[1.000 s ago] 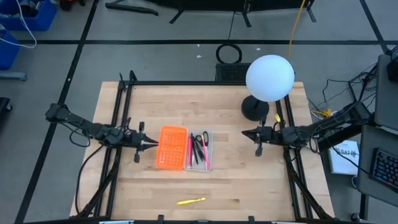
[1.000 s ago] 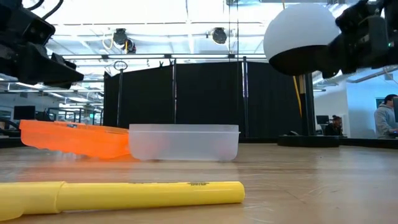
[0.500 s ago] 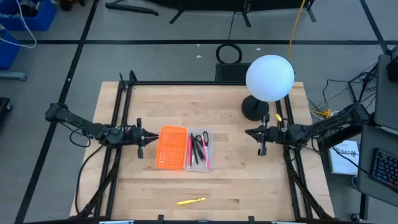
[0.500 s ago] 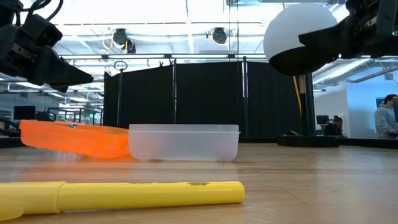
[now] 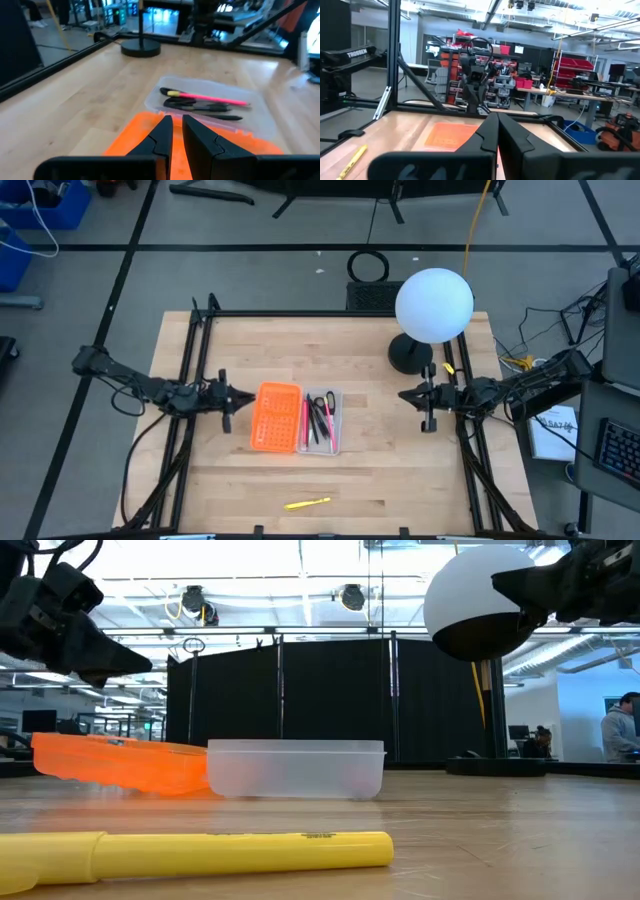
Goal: Pick & place school supplies into a supply box
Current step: Put the yellow pen into the transparent supply box, then return to Home Position
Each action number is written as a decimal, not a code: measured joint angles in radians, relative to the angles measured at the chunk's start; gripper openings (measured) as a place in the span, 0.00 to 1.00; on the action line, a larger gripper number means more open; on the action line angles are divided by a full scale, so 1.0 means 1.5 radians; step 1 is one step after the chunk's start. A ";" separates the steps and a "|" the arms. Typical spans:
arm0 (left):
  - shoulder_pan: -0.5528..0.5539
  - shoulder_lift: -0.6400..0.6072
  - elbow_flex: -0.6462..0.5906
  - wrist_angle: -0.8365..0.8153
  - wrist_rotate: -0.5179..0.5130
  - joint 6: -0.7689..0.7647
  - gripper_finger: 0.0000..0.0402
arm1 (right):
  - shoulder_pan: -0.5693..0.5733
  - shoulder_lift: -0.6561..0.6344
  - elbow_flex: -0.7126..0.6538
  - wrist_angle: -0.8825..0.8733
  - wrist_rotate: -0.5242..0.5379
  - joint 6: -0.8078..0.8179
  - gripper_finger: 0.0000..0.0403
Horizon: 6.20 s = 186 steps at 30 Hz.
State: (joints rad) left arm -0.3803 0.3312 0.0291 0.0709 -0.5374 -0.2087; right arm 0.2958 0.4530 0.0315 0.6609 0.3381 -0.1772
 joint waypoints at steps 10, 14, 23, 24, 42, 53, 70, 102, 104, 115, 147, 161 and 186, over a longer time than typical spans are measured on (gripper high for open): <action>-0.001 0.249 0.211 -0.035 0.069 0.084 0.02 | 0.000 0.001 -0.001 -0.005 0.000 0.005 0.00; -0.013 0.421 0.338 -0.080 0.078 0.034 0.03 | 0.000 0.001 -0.001 -0.005 0.000 0.009 0.00; -0.097 0.822 0.650 -0.204 0.161 -0.068 0.05 | 0.000 0.001 -0.001 -0.053 -0.001 0.058 0.00; -0.107 0.857 0.691 -0.230 0.161 -0.079 0.05 | 0.000 0.001 -0.001 -0.059 -0.001 0.067 0.00; -0.177 1.260 1.214 -0.670 0.218 -0.269 0.22 | 0.000 0.001 -0.001 -0.029 -0.001 0.075 0.00; -0.165 1.318 1.237 -0.672 0.284 -0.257 0.53 | 0.000 0.001 -0.001 -0.029 0.000 0.037 0.00; -0.161 1.373 1.240 -0.668 0.298 -0.272 0.23 | 0.000 0.001 -0.001 -0.024 0.000 0.040 0.00; -0.037 1.306 1.540 -1.095 0.110 0.296 0.06 | 0.000 0.016 -0.001 -0.042 -0.002 0.096 0.00; -0.023 1.303 1.528 -1.094 0.103 0.445 0.07 | 0.000 0.018 -0.001 -0.040 -0.002 0.096 0.00; 0.048 1.303 1.416 -1.069 0.083 0.875 0.06 | 0.000 0.021 -0.001 -0.041 -0.001 0.113 0.00; 0.143 1.303 1.302 -0.891 0.290 1.065 0.06 | 0.000 0.021 -0.001 0.069 -0.002 0.097 0.00; 0.155 1.301 1.208 -0.814 0.256 1.083 0.06 | 0.000 0.024 -0.001 0.050 -0.002 0.165 0.00; 0.109 1.125 1.206 -0.870 0.223 0.858 0.37 | 0.000 0.025 -0.001 0.039 -0.003 0.148 0.00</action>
State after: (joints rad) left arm -0.2174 2.0191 1.8381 -1.2345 -0.2022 1.0787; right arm 0.2958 0.4911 0.0299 0.7199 0.3342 0.0444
